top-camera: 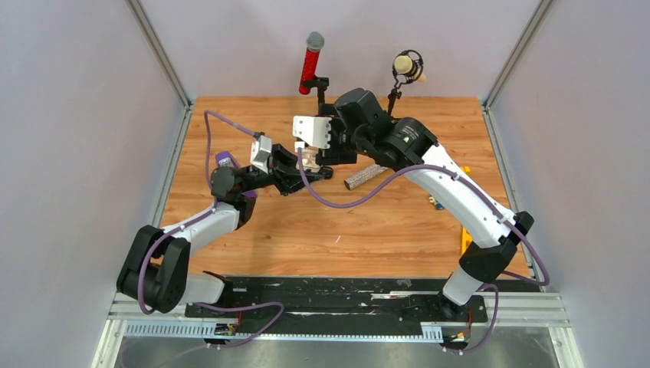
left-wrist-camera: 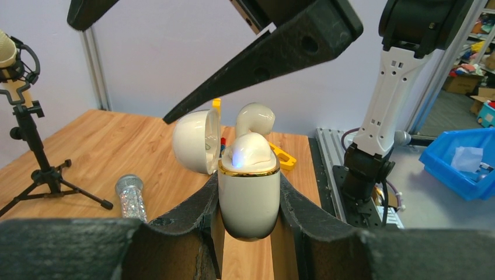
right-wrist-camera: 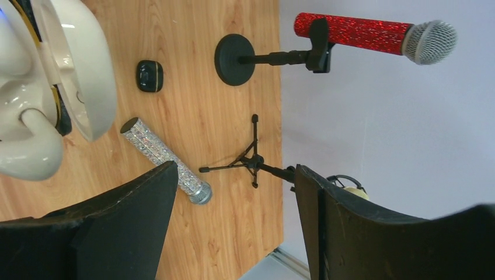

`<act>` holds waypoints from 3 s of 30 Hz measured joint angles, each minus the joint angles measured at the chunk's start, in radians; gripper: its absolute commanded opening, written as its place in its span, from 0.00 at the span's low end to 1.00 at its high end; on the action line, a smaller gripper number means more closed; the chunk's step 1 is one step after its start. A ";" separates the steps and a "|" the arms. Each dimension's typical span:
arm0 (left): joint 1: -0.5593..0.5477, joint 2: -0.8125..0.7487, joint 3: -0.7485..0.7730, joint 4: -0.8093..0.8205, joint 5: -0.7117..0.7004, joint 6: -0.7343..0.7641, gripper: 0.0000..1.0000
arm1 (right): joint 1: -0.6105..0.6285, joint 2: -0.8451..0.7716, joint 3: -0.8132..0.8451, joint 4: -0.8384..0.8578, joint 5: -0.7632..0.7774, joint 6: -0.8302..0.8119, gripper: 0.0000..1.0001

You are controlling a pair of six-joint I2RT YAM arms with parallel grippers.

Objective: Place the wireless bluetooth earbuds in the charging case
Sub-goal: Close the charging case with the earbuds inside.

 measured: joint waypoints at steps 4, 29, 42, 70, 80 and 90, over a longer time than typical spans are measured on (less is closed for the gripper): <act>0.000 -0.002 0.000 0.001 0.004 -0.003 0.03 | 0.002 0.020 0.000 -0.018 -0.029 0.014 0.74; 0.002 -0.002 0.000 0.017 0.006 -0.005 0.03 | 0.053 0.040 0.023 -0.050 -0.049 0.047 0.75; 0.005 -0.002 0.000 0.018 0.006 -0.005 0.03 | 0.077 0.040 -0.002 -0.050 -0.007 0.042 0.75; 0.005 -0.002 0.000 0.018 0.009 -0.006 0.03 | 0.078 -0.085 0.164 -0.235 -0.304 -0.011 0.81; 0.005 -0.002 0.000 0.018 0.010 -0.006 0.03 | 0.078 -0.009 0.189 -0.223 -0.340 0.031 0.81; 0.005 -0.002 0.000 0.018 0.014 -0.006 0.03 | 0.078 0.033 0.192 -0.183 -0.323 0.055 0.81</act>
